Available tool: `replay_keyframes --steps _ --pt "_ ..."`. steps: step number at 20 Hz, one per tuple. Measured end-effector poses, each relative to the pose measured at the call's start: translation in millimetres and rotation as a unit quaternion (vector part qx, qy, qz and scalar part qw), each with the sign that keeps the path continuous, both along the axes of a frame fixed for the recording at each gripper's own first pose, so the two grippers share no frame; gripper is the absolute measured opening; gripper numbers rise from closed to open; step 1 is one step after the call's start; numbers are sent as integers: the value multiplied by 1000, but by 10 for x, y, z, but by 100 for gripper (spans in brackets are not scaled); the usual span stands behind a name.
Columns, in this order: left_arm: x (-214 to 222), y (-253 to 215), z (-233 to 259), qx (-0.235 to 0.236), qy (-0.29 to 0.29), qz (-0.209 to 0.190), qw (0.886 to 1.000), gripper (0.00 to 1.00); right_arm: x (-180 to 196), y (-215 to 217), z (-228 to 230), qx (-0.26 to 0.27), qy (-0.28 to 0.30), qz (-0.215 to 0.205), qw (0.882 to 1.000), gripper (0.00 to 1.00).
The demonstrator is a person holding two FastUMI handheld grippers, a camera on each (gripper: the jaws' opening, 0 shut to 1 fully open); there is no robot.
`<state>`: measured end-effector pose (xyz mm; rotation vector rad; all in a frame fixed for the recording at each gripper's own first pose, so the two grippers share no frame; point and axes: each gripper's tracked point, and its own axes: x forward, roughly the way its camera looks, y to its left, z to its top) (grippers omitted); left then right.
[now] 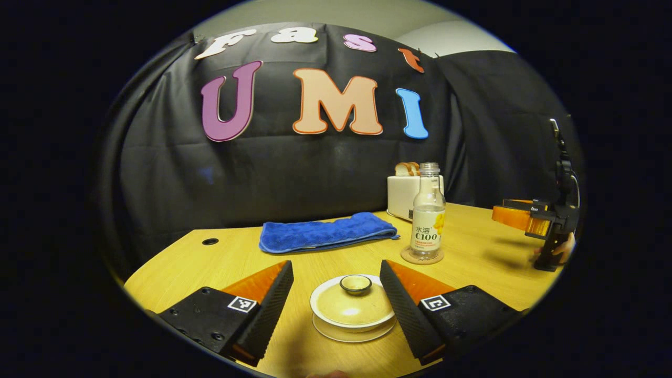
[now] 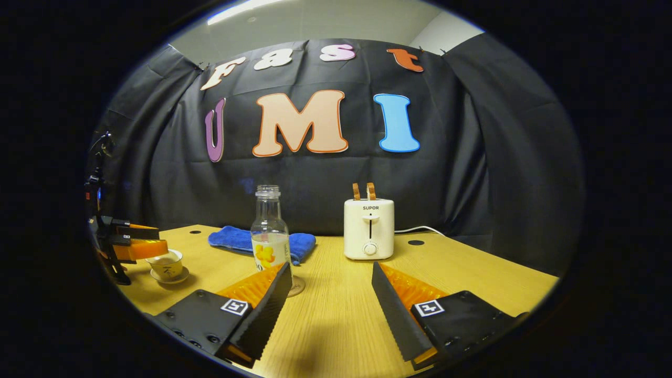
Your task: Open the teacup lid with one hand, grasp the water bottle and pour water into the teacup with the other hand; after pouring, place the water bottle on the coaster and then close the teacup lid.
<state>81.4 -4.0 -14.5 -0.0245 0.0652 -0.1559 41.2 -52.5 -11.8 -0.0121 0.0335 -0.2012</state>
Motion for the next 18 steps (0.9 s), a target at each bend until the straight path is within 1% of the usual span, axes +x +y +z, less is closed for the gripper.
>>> replay_keyframes --steps 4,8,12,13,14,16,17,18 --pt "-161 130 51 -21 -14 35 999 97 -10 -25 5 -1 -1 -9 1000 92" --pt "-317 234 77 -20 -24 59 998 97 -22 -48 5 -1 -2 -16 1000 92" --pt "-451 407 90 -18 -31 91 995 97 -28 -77 3 -1 -2 -23 1000 92" --pt "-470 463 71 -16 -30 103 994 100 -32 -87 9 -2 -3 -26 1000 93" --pt "-491 533 64 -16 -30 117 993 97 -37 -95 5 -2 -2 -29 1000 93" --pt "-543 669 67 -14 -28 149 988 97 -44 -131 8 -3 -3 -39 999 93" --pt "-566 733 52 -13 -27 165 986 97 -49 -149 15 -3 -3 -44 999 98" --pt "-593 802 55 -12 -26 182 983 97 -62 -172 12 -4 -3 -50 999 98"
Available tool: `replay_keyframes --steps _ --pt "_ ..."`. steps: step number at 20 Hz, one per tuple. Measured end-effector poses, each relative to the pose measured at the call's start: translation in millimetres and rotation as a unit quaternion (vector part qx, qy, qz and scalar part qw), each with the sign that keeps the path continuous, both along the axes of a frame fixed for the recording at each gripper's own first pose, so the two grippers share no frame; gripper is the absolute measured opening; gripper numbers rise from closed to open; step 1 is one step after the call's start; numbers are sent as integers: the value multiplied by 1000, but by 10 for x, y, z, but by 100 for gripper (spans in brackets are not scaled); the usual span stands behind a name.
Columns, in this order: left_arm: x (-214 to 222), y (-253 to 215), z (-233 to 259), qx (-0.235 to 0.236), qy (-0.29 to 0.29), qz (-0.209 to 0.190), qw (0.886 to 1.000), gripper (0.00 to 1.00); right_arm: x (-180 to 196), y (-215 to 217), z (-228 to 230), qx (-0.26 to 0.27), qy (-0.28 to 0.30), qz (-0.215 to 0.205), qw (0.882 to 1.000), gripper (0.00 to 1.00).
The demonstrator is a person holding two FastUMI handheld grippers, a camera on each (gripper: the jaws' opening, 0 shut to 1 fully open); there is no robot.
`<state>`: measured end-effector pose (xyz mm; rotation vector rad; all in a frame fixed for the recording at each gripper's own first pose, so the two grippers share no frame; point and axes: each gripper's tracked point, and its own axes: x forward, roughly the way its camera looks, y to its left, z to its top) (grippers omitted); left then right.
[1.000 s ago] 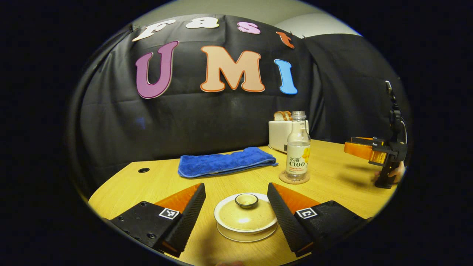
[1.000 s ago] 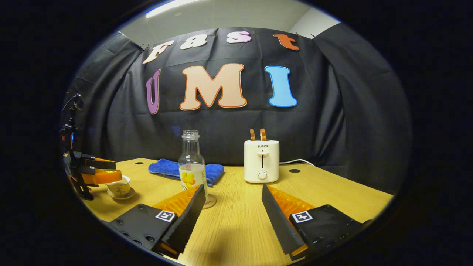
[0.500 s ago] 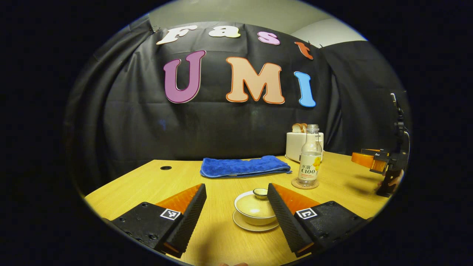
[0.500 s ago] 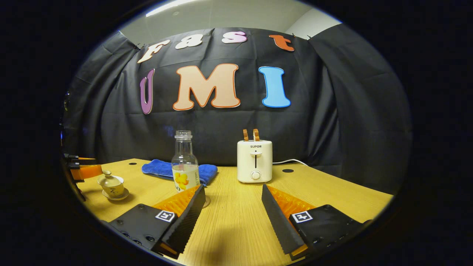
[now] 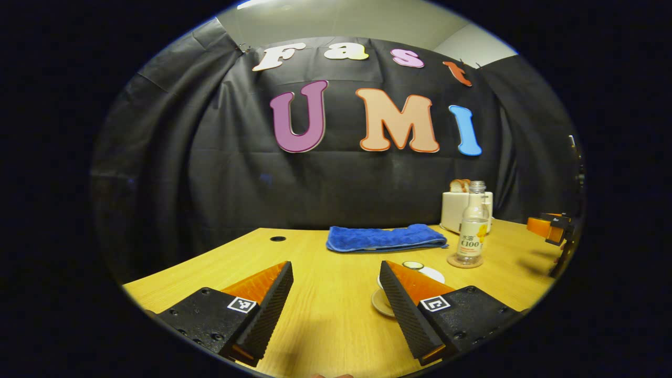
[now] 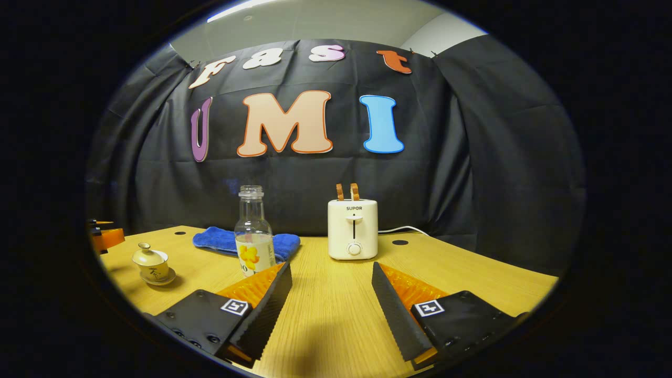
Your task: Open the teacup lid with one hand, grasp the water bottle and pour water into the teacup with the other hand; after pouring, place the water bottle on the coaster and then close the teacup lid.
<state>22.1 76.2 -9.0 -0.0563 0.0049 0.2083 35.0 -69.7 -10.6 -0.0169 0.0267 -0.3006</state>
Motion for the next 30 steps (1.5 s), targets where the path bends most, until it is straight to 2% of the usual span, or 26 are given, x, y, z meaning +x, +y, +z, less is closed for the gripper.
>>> replay_keyframes --steps 3,4,5,6,7,9,10,11,14,15,16,17,18,19,20,25,26,30 --pt "-61 163 -17 1 4 47 999 97 -39 -71 8 -2 -2 -22 1000 98" --pt "-72 203 -9 2 4 60 998 97 -49 -100 5 -2 -1 -31 1000 93" --pt "-104 244 -19 2 5 72 997 97 -66 -141 12 -3 -2 -43 999 93" --pt "-122 287 -21 2 6 83 996 97 -81 -176 17 -4 -4 -52 999 98" --pt "-127 286 -22 2 6 86 996 96 -86 -173 23 -4 -4 -54 999 93" --pt "-124 267 -26 1 6 85 996 96 -96 -166 22 -4 -4 -56 998 98" --pt "-121 272 -23 1 6 85 996 96 -101 -173 21 -4 -4 -56 998 93" --pt "-119 277 -25 1 6 86 996 96 -100 -172 22 -4 -5 -56 998 98" --pt "-118 284 -31 1 6 88 996 96 -100 -180 19 -4 -4 -57 998 93" --pt "-128 289 -32 1 6 88 996 96 -98 -189 21 -4 -4 -59 998 98" --pt "-124 283 -26 1 6 88 996 96 -109 -195 22 -5 -4 -61 998 93" --pt "-122 288 -29 1 6 88 996 96 -109 -196 27 -4 -4 -61 998 98" --pt "-121 290 -32 1 6 88 996 96 -114 -191 25 -5 -5 -61 998 93" --pt "-125 289 -38 1 6 88 996 96 -114 -195 26 -4 -4 -61 998 93" --pt "-121 286 -31 1 6 88 996 96 -112 -196 23 -5 -4 -61 998 98" --pt "-121 293 -36 1 6 88 996 96 -133 -192 34 -5 -4 -61 998 98" --pt "-118 295 -34 1 6 88 996 96 -129 -194 31 -5 -4 -61 998 92" --pt "-113 293 -32 1 5 88 996 96 -129 -194 31 -5 -4 -61 998 92"
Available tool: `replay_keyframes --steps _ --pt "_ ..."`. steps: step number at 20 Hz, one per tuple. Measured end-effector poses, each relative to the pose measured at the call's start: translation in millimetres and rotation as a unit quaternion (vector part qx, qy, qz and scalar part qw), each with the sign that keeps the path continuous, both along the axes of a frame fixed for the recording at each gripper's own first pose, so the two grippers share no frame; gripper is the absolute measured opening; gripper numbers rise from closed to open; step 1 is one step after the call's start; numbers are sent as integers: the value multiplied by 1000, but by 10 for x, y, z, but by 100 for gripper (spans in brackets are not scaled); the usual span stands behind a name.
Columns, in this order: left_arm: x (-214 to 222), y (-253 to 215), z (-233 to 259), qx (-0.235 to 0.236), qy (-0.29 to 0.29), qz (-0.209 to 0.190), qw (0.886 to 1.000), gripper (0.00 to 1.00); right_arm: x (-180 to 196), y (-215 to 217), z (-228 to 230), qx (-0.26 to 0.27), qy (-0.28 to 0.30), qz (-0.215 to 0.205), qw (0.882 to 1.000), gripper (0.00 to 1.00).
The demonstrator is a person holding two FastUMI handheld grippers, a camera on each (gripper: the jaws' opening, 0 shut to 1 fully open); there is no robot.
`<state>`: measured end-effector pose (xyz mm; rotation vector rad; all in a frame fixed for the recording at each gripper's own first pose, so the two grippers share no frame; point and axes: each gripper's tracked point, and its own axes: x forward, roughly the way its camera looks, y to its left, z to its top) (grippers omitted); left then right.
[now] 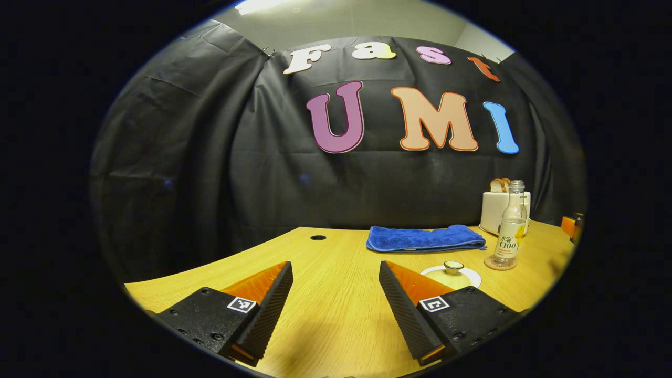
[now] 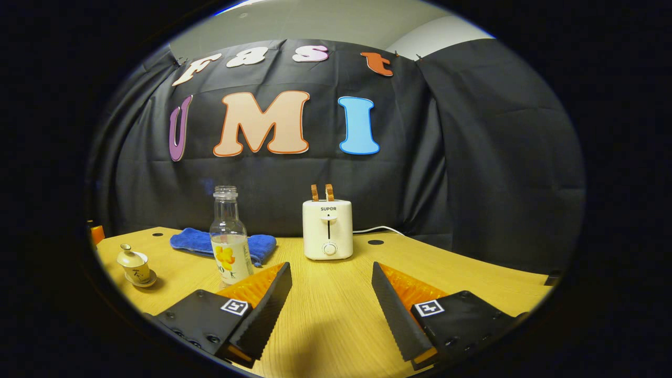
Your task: Open the teacup lid with one hand, grasp the water bottle and pour water into the teacup with the other hand; after pouring, place the water bottle on the coaster and then close the teacup lid.
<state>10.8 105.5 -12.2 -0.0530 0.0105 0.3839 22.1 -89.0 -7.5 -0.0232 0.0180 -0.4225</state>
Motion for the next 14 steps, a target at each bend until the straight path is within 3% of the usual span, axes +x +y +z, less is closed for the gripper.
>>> replay_keyframes --steps 9,10,14 --pt "-7 14 -7 0 0 1 1000 96 -1 6 -3 0 0 1 1000 92" --pt "-1 15 -9 0 0 2 1000 97 -1 5 -7 0 0 1 1000 98" --pt "-8 7 3 -1 1 2 1000 96 -2 4 -4 0 0 1 1000 97"
